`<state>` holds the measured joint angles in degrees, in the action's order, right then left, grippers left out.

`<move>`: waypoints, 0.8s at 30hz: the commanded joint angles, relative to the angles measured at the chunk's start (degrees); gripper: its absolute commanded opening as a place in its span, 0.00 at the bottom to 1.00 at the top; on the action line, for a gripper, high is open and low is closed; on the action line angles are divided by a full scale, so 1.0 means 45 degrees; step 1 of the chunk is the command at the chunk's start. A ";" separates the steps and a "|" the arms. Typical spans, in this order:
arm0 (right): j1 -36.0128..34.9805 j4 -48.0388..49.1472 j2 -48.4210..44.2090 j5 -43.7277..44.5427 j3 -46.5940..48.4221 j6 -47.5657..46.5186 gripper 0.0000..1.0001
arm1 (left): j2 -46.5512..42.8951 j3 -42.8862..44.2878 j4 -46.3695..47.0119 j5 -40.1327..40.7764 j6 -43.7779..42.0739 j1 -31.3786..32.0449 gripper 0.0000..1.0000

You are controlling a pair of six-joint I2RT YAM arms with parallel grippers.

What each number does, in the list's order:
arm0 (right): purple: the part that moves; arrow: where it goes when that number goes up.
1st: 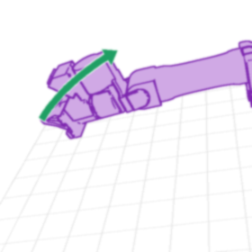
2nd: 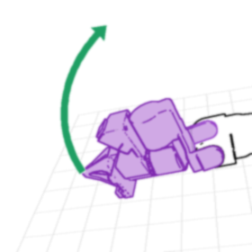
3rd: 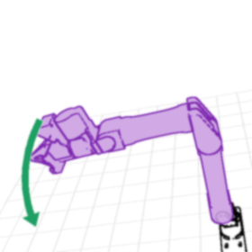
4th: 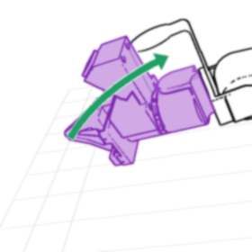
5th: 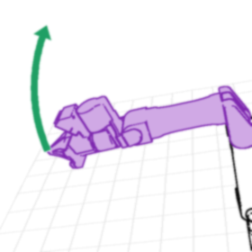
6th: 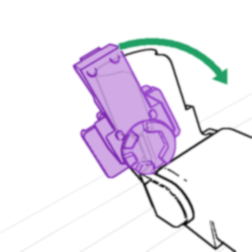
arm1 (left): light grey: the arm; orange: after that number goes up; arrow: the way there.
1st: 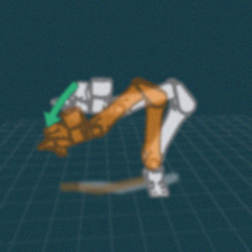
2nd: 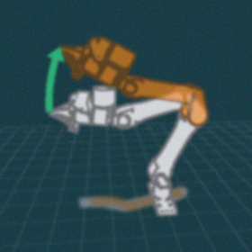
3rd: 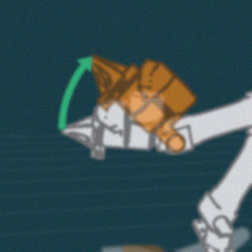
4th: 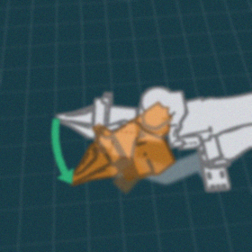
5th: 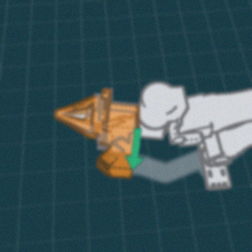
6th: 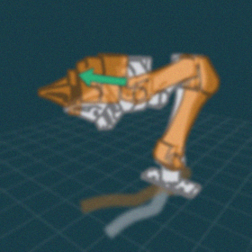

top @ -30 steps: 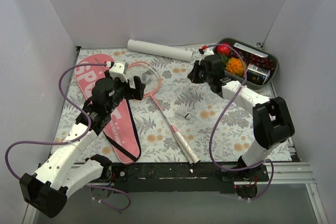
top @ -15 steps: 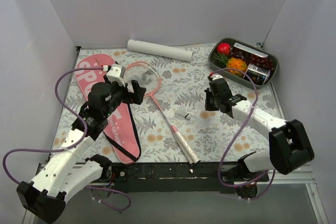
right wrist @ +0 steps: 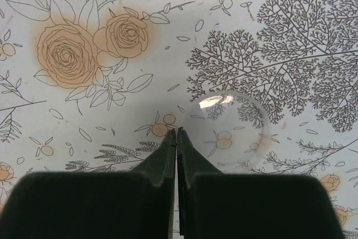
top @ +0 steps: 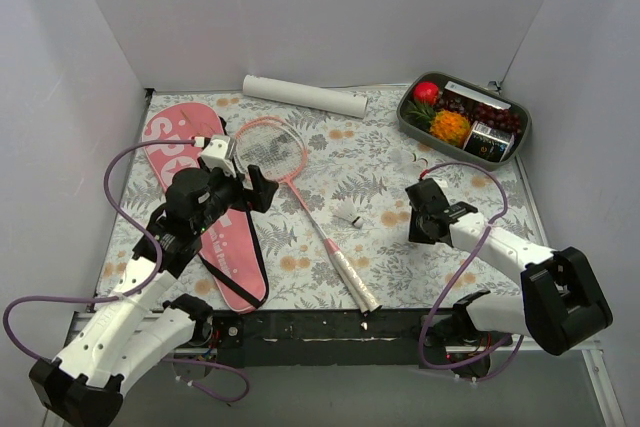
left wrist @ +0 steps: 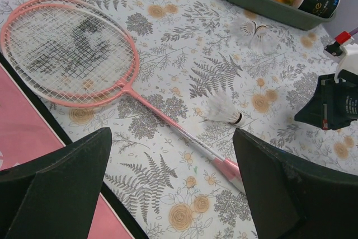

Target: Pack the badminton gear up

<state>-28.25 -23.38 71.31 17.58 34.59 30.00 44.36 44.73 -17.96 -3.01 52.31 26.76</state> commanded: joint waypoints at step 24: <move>0.0261 0.4236 0.2502 -0.2481 0.6504 -0.0768 0.68 | -0.0444 -0.0233 -0.0405 -0.0679 0.0094 0.0029 0.90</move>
<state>-28.16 -16.38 72.77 11.66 56.53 28.49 41.98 44.40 -20.12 -5.15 52.97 26.76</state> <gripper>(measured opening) 0.671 0.902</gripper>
